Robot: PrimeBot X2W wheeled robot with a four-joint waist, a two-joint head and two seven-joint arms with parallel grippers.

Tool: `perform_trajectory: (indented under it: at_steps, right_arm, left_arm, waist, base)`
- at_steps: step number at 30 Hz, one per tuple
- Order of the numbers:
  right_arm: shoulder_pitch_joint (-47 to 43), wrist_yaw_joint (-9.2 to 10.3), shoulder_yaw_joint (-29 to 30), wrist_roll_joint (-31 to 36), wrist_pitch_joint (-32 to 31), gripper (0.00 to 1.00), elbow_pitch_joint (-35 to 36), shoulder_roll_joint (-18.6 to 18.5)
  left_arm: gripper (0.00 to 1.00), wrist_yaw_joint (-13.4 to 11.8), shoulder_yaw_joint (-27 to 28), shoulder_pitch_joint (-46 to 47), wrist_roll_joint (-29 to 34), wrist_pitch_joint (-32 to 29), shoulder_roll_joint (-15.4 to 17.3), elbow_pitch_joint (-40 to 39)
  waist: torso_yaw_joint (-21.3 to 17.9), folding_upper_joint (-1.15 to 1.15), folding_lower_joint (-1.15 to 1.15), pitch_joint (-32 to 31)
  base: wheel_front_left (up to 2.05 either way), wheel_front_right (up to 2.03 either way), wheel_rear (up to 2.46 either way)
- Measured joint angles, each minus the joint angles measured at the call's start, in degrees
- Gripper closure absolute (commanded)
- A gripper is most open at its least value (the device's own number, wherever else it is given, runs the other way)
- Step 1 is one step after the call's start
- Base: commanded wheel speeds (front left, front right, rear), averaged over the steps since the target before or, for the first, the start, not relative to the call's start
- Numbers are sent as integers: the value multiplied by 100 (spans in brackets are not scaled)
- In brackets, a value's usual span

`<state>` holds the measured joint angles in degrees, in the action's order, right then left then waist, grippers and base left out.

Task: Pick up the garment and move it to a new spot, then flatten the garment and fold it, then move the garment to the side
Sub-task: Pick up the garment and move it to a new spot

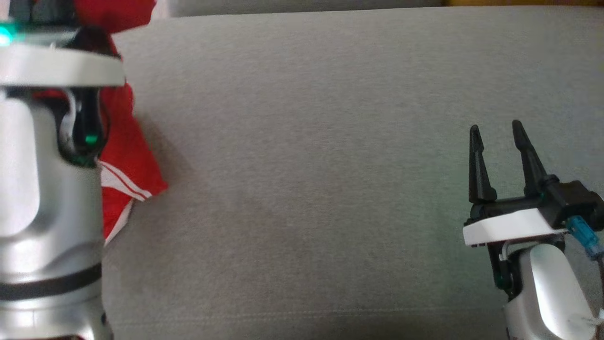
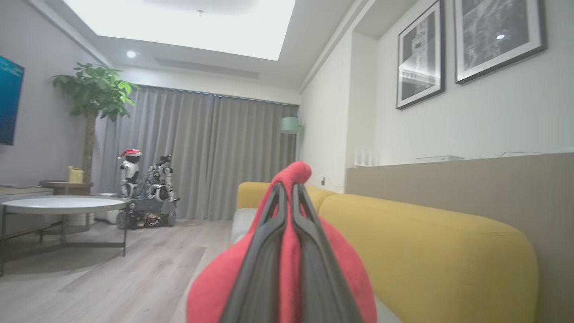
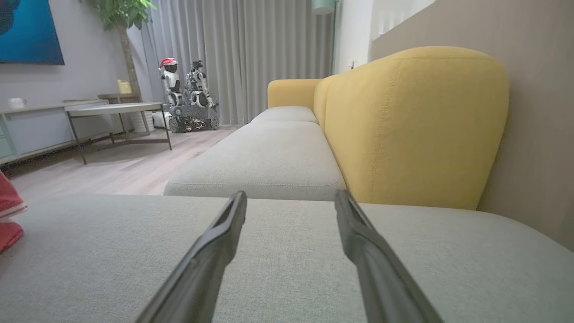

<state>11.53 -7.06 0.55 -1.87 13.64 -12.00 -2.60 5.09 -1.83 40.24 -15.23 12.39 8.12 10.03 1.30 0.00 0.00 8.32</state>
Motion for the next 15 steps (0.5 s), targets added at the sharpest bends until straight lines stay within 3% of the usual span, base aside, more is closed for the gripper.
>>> perform_trajectory:
  at_steps: [8, 15]
  right_arm:
    - [202, 0, -126, -233, 68, 0, 63, 0]
    - [473, 0, -256, -498, 74, 0, 380, -1]
  left_arm:
    - [100, 53, -535, 646, 66, -357, -188, 62]
    - [100, 48, -1039, 1072, 152, -581, -442, 639]
  waist:
    - [-764, 0, 0, -49]
    - [-1535, 0, 0, 168]
  base:
    - [0, 0, 0]
    - [0, 0, 0]
